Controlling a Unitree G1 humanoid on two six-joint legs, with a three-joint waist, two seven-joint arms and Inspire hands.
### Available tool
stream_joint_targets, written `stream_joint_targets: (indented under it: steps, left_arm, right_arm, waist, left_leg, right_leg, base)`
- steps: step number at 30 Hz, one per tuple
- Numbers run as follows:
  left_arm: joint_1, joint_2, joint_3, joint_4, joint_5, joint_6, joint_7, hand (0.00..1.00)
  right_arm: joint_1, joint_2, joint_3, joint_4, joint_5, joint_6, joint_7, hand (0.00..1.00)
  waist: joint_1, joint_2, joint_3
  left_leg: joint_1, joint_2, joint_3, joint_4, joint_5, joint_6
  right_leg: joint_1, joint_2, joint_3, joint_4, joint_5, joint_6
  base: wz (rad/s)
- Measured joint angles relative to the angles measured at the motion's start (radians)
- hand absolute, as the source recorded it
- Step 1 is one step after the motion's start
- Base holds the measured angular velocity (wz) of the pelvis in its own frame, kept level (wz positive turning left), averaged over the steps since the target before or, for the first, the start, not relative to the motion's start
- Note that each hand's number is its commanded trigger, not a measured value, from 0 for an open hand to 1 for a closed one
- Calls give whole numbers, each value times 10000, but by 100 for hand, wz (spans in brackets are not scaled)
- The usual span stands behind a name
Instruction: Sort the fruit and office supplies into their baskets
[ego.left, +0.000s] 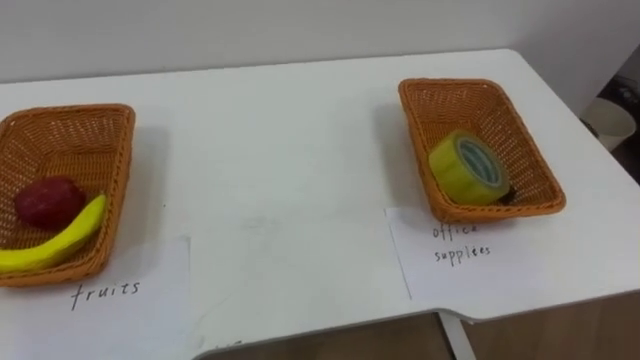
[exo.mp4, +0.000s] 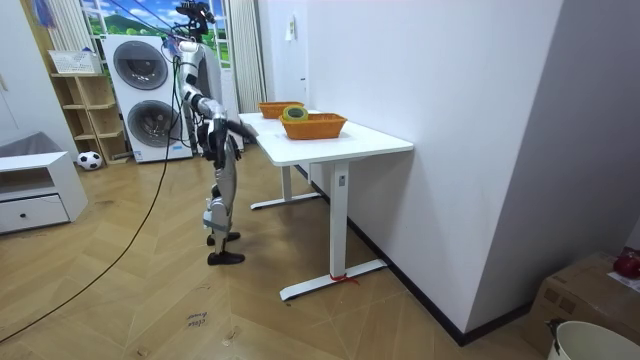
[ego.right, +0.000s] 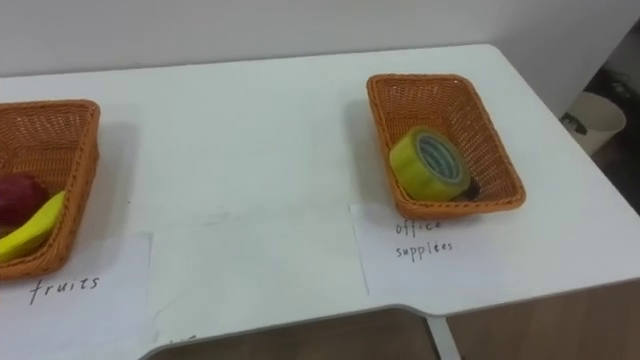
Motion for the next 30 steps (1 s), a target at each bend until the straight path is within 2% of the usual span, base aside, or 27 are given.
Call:
stream_joint_targets:
  steps: [2, 5, 8, 10, 12, 14, 16, 18, 23, 30]
  left_arm:
    - [-5, -57, -9, 12, -18, -26, -6, 0]
    - [14, -314, -19, 68, -12, -184, -99, 0]
    - [-24, -363, -272, 339, -87, -319, -172, 0]
    - [-90, -365, -345, 612, -460, -443, -186, 0]
    - [-97, -385, -426, 696, -812, -495, -172, 0]
    - [-121, -394, -556, 698, -1027, -634, -168, 0]
    - [-111, -398, -629, 697, -1085, -813, -166, 0]
    - [-137, -384, -756, 806, -1071, -938, -98, 0]
    - [-257, -424, -1006, 1005, -1070, -969, -30, 0]
    - [-491, -565, -1223, 1072, -1046, -976, -6, 0]
  right_arm:
    - [154, 296, 277, 418, -110, -23, 186, 0]
    - [343, 685, 846, 1251, -525, -94, 557, 0]
    - [385, 945, 1703, 2048, -1099, -211, 625, 0]
    - [425, 1156, 2234, 2231, -1634, -218, 703, 0]
    - [545, 1380, 2824, 2272, -2380, -351, 883, 0]
    - [644, 1380, 3332, 2484, -2634, -576, 1073, 0]
    - [709, 1387, 3723, 2669, -2973, -628, 1322, 0]
    - [692, 1391, 4306, 3205, -4006, -763, 1678, 0]
    - [723, 1490, 4848, 3891, -4591, -769, 2373, 0]
    - [587, 1566, 5486, 4336, -4745, -848, 3064, 0]
  waist:
    - [33, -3, 0]
    - [109, 13, 2]
    - [320, 62, 28]
    - [328, 64, 21]
    - [438, 181, 24]
    - [567, 206, 16]
    - [626, 233, 11]
    - [653, 257, 13]
    - [847, 291, 25]
    - [879, 376, 61]
  left_leg:
    - [-1, 6, 3, 3, 1, -1]
    - [21, -4, 26, 33, 1, -1]
    - [137, -2, 68, 10, -5, -7]
    - [160, -12, 16, 11, -17, -20]
    - [163, -20, 15, 10, -18, -21]
    - [162, -67, 13, -2, -19, -21]
    - [158, -106, -4, -11, -19, -21]
    - [159, -108, -17, -21, -19, -21]
    - [155, -111, -25, -42, -35, -24]
    - [122, -110, -139, -41, -49, -26]
  right_leg:
    - [9, 6, -6, -6, -11, -14]
    - [14, -4, -5, -14, -17, -10]
    - [54, 18, 101, -33, -17, -10]
    - [41, 16, 104, -38, -41, -13]
    - [-7, 15, 127, -34, -53, -12]
    - [-9, 6, 122, -42, -61, 1]
    - [20, 0, 118, -46, -83, 9]
    - [25, -3, 107, -57, -96, 9]
    - [85, -2, 70, -176, -96, 10]
    - [166, -4, -34, -198, -97, 12]
  base:
    - [0]
    - [0]
    - [-10]
    - [-2]
    - [0]
    - [0]
    - [4]
    - [0]
    - [1]
    - [4]
